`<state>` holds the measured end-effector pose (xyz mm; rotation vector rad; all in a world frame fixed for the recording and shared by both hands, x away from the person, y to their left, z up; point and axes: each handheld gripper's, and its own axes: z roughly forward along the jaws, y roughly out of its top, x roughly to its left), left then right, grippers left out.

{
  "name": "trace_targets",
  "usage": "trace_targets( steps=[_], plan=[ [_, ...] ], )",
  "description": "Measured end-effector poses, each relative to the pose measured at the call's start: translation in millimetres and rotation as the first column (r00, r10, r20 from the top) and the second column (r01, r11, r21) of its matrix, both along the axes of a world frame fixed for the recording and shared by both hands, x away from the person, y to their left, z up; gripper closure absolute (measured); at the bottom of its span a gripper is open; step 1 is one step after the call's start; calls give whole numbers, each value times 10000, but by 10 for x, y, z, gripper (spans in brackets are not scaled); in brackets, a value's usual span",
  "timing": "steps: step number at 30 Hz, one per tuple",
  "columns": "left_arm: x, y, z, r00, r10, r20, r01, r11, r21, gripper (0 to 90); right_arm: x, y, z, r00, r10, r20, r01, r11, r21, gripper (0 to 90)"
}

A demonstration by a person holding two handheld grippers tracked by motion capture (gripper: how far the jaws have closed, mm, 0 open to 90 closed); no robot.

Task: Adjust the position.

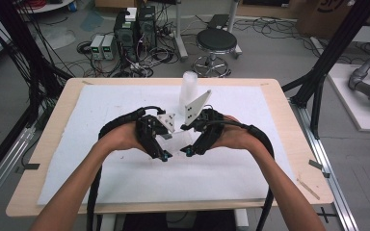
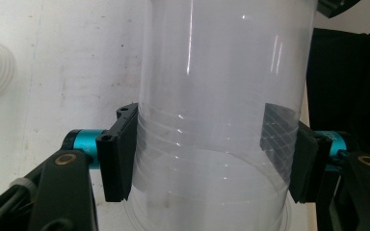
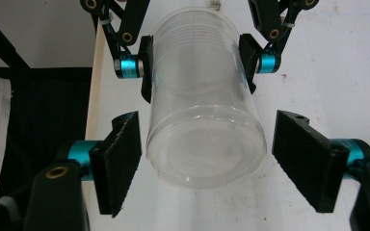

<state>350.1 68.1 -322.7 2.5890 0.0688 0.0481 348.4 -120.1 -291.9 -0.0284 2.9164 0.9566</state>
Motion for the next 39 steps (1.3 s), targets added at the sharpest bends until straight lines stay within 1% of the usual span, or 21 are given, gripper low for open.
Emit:
trace_targets(
  steps=[1, 2, 3, 6, 10, 12, 17, 21, 22, 23, 24, 25, 26, 27, 28, 33, 35, 36, 37, 38, 39],
  plan=[
    [-6, 1, -2, 10000, 40, -53, -40, 10000, -44, 325, 0, 3, -2, 10000, -1, -28, 1, 10000, 17, 267],
    [-5, 3, 2, 10000, -12, -40, 12, 10000, -30, 325, -3, 5, -3, 10000, 5, -78, -5, 10000, -48, 272],
    [-4, 5, 3, 10000, -16, 5, 16, 10000, -69, 325, -3, 9, -9, 10000, -7, -59, 7, 10000, -13, 285],
    [-8, 8, 2, 10000, 13, -49, -14, 10000, -46, 326, -8, 16, -14, 10000, 40, -84, -41, 9999, -126, 344],
    [1, 9, 4, 10000, 27, 8, -27, 10000, 9, 326, 3, 28, -21, 9999, 125, -89, -126, 9999, -77, 402],
    [6, 11, 0, 10000, 3, 35, -3, 10000, 45, 327, 2, 33, -28, 9999, 111, -66, -111, 9999, -110, 407],
    [2, 13, -31, 9999, 51, -87, -51, 10000, -17, 326, -5, 42, -40, 9999, 43, -91, -44, 9998, -203, 418],
    [5, 17, -42, 10000, 35, -88, -35, 10000, -52, 318, -1, 45, -47, 9999, 71, -116, -74, 9998, -195, 421],
    [10, 25, -46, 9999, 38, -97, -39, 9999, -125, 298, 1, 47, -51, 9999, 63, -149, -66, 9997, -225, 421],
    [14, 30, -50, 9998, -12, -191, 8, 9997, -225, 255, 0, 45, -50, 9999, 19, -120, -22, 9997, -230, 422],
    [15, 33, -51, 9994, -26, -347, 14, 9994, -352, 160, 2, 43, -51, 10000, 2, -97, -4, 9998, -199, 422],
    [15, 33, -51, 9994, -26, -347, 14, 9994, -352, 59, 1, 38, -50, 9999, -19, -159, 15, 9998, -215, 422],
    [21, 37, -28, 9989, 196, -432, -218, 9984, -520, 17, 1, 34, -51, 9999, -33, -169, 30, 9998, -206, 422],
    [17, 40, -22, 9988, 287, -409, -315, 9970, -702, 17, 11, 29, -53, 10000, 8, -77, -9, 9999, -136, 422],
    [18, 45, -17, 9989, 282, -376, -310, 9966, -760, 17, 10, 23, -51, 9999, -17, -155, 14, 9999, -142, 422],
    [17, 58, -14, 9989, 379, -260, -397, 9967, -714, 17, 5, 1, -58, 9997, -58, -217, 57, 10000, -63, 422],
    [8, 66, -4, 9990, 362, -258, -384, 9955, -872, 17, 8, -10, -64, 9997, -104, -220, 102, 9999, -66, 422],
    [4, 77, 2, 9990, 399, -184, -416, 9941, -1003, 17, 11, -17, -71, 9996, -115, -244, 114, 9999, -9, 422],
    [-1, 93, 1, 9989, 426, -188, -446, 9913, -1236, 17, 14, -27, -72, 9996, -142, -227, 142, 9999, 21, 422],
    [-1, 118, 6, 9989, 388, -250, -419, 9895, -1381, 17, 15, -44, -71, 9997, -172, -188, 173, 9998, 73, 422],
    [-1, 118, 6, 9989, 388, -250, -419, 9895, -1381, 17, 20, -61, -73, 9997, -148, -196, 151, 9997, 197, 422]
  ],
)
